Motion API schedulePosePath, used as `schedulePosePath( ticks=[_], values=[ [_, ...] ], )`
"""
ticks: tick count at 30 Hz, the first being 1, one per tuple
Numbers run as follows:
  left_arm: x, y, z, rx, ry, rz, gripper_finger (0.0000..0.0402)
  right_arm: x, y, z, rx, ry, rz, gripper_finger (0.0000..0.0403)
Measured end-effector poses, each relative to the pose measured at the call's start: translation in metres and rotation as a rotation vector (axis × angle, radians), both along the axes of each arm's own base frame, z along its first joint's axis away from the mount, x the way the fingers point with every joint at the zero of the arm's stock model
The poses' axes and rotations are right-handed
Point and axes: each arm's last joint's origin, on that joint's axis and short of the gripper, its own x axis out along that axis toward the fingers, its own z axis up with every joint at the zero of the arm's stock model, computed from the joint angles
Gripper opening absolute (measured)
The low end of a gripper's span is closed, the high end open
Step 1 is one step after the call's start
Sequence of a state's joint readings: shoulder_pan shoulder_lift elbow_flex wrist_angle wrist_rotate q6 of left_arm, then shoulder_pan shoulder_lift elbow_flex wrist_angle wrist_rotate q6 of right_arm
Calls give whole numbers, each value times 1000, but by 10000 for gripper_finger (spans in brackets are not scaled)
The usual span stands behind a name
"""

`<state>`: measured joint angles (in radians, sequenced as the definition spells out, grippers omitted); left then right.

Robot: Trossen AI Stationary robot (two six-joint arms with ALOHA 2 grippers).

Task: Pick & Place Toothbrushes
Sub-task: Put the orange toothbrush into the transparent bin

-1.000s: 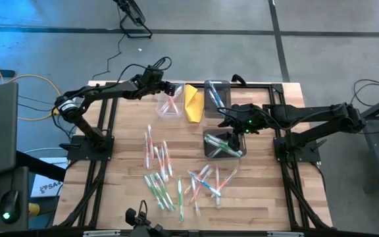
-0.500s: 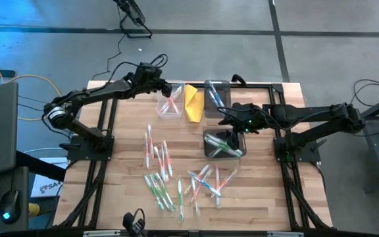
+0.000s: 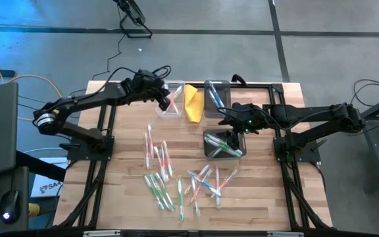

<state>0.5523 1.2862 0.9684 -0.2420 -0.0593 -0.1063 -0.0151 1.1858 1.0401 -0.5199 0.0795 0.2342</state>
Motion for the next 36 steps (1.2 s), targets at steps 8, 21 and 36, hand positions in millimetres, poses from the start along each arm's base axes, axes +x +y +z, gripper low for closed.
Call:
schedulePosePath(
  ticks=[8, 21, 36],
  values=[
    [-4, -38, 0, 0, 43, -129, 9, 0, 0, 0, -2, 0, 1, 226],
    [-12, -121, -10, -230, 84, -226, 1, 2, 0, 2, -2, -26, 1, 226],
    [-40, -174, -31, -473, 294, 34, 0, 2, 0, 2, 9, -31, 0, 226]
  ],
)
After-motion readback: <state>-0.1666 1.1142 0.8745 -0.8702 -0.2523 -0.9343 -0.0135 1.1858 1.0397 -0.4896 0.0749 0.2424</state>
